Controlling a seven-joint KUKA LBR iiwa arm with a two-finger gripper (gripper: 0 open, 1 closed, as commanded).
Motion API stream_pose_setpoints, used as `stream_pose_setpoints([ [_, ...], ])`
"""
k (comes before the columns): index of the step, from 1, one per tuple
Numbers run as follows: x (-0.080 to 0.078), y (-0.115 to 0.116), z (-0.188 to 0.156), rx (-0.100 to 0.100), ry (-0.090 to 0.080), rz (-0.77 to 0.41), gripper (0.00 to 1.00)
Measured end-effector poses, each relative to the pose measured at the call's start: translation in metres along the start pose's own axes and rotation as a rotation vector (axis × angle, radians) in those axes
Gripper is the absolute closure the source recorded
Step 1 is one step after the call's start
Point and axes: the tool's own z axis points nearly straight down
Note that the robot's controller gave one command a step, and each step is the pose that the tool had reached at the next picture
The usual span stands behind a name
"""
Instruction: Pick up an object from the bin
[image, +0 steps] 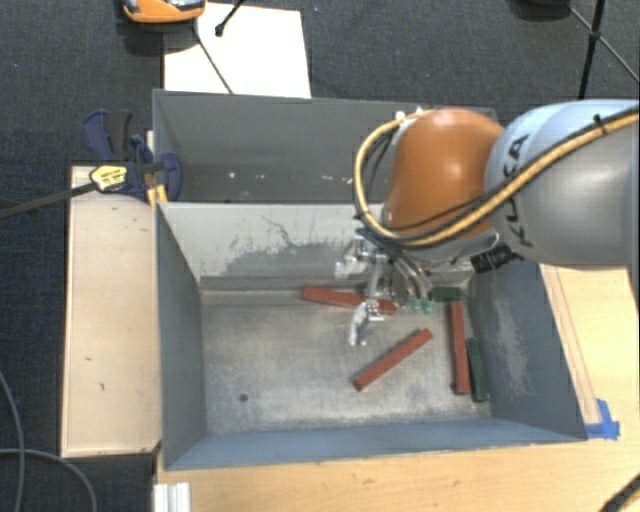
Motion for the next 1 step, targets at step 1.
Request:
stream_pose_setpoints([
  [1,0.0232,-0.0592,0.0706,0.000,-0.004,-0.016,0.00],
])
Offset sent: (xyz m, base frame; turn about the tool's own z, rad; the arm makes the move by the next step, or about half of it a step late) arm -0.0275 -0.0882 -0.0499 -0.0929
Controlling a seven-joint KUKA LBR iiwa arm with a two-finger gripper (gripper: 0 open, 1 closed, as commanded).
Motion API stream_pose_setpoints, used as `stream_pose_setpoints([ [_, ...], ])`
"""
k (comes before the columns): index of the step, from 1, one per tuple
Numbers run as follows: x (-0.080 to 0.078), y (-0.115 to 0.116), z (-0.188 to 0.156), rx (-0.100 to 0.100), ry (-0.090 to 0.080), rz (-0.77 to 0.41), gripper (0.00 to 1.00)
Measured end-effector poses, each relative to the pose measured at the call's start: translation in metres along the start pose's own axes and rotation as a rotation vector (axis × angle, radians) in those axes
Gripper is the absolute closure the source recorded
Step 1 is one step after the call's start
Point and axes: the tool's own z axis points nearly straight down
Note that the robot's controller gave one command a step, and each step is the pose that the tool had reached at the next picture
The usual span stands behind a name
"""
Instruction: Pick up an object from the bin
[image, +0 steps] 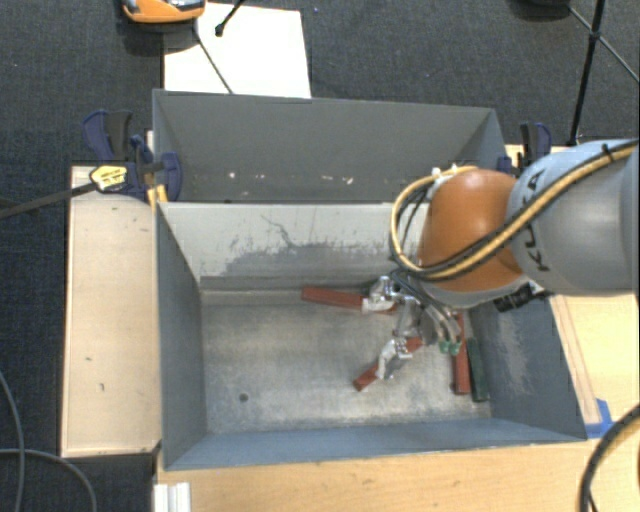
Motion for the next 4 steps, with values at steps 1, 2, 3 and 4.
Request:
stream_pose_setpoints([
  [1,0.007,-0.024,0.026,0.001,0.011,-0.023,0.00],
  [2,0.006,-0.039,0.004,0.000,0.003,-0.196,0.00],
  [3,0.010,-0.035,0.028,0.000,0.003,-0.166,0.00],
  [4,0.006,-0.030,0.035,0.002,-0.016,-0.237,1.00],
])
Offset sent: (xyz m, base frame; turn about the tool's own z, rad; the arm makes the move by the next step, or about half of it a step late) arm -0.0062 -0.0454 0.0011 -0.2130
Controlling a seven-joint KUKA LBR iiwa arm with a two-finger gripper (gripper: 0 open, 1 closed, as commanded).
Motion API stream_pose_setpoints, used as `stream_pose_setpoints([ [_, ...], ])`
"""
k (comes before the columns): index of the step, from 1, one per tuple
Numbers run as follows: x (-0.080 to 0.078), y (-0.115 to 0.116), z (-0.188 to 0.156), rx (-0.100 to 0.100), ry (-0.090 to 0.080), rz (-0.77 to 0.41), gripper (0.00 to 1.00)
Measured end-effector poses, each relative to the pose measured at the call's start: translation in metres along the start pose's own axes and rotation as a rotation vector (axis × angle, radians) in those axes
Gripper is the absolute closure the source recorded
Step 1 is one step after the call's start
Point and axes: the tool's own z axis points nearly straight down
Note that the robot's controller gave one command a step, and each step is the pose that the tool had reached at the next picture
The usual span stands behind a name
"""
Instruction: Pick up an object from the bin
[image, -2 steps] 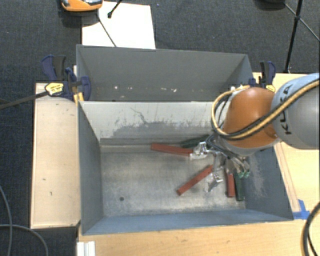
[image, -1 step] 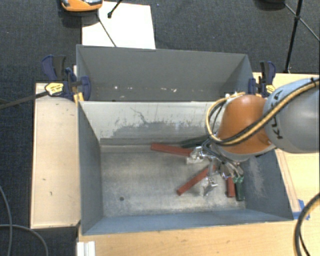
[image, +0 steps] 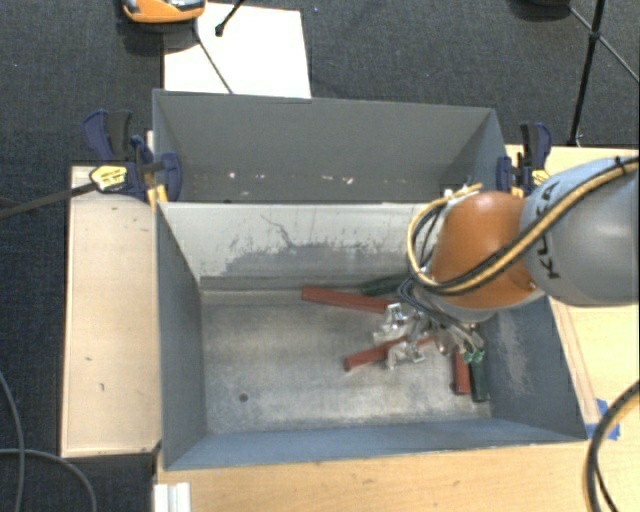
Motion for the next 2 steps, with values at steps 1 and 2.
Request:
stream_pose_setpoints([
  [1,0.0000,0.0000,0.0000,0.000,0.000,0.000,1.00],
  [2,0.0002,0.0000,-0.0018,-0.001,0.006,0.001,1.00],
])
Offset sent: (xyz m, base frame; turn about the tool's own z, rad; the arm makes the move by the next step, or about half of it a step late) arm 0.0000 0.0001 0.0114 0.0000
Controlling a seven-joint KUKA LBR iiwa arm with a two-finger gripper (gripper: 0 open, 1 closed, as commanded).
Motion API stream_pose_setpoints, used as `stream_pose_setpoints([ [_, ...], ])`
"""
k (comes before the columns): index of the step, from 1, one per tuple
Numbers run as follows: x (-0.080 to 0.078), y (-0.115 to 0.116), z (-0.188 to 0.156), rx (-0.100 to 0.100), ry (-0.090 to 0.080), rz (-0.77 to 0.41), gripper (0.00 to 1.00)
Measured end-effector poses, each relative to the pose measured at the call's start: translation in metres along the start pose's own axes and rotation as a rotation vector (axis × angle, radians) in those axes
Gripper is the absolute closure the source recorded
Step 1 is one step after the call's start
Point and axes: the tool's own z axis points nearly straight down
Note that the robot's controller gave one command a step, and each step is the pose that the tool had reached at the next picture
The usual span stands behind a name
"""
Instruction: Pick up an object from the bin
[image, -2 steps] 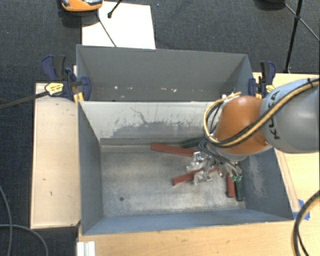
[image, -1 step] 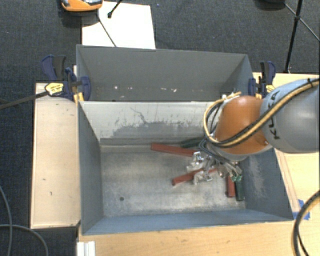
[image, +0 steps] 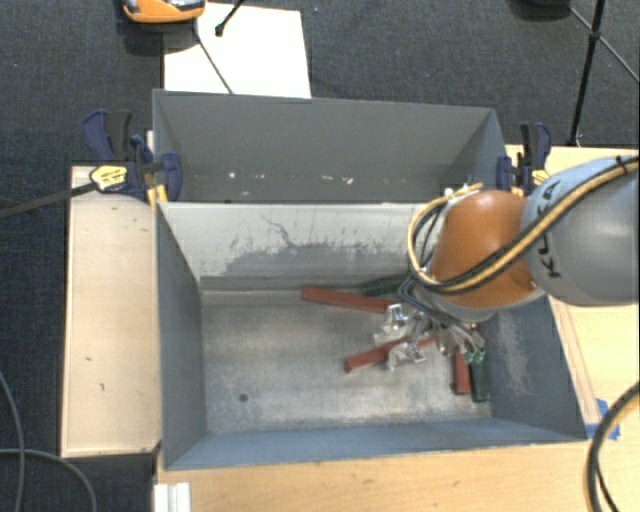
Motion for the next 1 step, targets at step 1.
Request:
stream_pose_setpoints([
  [1,0.0010,0.0004,-0.0017,-0.002,0.009,0.000,1.00],
])
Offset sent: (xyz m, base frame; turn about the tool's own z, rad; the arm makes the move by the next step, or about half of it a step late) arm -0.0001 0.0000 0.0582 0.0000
